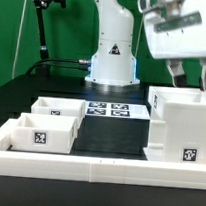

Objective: Assemble drawer

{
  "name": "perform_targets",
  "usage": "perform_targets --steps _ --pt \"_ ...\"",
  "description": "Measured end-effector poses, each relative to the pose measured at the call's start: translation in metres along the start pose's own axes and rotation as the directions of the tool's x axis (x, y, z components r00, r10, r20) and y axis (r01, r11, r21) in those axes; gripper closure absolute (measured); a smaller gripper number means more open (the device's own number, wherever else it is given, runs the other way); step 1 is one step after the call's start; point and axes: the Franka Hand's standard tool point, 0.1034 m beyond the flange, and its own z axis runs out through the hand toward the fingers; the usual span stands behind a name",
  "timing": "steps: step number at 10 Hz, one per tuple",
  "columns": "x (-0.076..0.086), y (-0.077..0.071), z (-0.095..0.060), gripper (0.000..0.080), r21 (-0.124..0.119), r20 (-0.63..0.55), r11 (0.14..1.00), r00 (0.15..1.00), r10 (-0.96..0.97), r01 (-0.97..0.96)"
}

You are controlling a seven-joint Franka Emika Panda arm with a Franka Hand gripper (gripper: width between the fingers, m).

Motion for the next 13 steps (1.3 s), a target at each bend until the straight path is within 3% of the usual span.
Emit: perform_targets --steps 1,3,5,6,7,10,13 --pt "0.003 0.005 -0.005 0.015 0.001 -0.003 1.0 1.0 -0.016 0.016" --pt "0.0 0.005 -0.001 0.015 -0.005 -0.001 0.999 0.999 -0.047 0.047" --pt "0.001 0.007 0.001 0.015 -0.011 0.001 0.975 0.975 -0.221 0.221" --pt "0.002 0.013 0.003 0.015 -0.065 0.012 0.911 0.913 -0.407 0.407" --pt "0.006 0.017 0.003 0.015 -0.079 0.024 0.816 0.819 -0.573 0.573" --pt "0.029 0.043 0.0 0.015 -0.081 0.064 0.552 0.557 -0.828 0.83" --pt "0.082 0.07 -0.014 0.015 -0.075 0.081 0.284 0.289 -0.954 0.956"
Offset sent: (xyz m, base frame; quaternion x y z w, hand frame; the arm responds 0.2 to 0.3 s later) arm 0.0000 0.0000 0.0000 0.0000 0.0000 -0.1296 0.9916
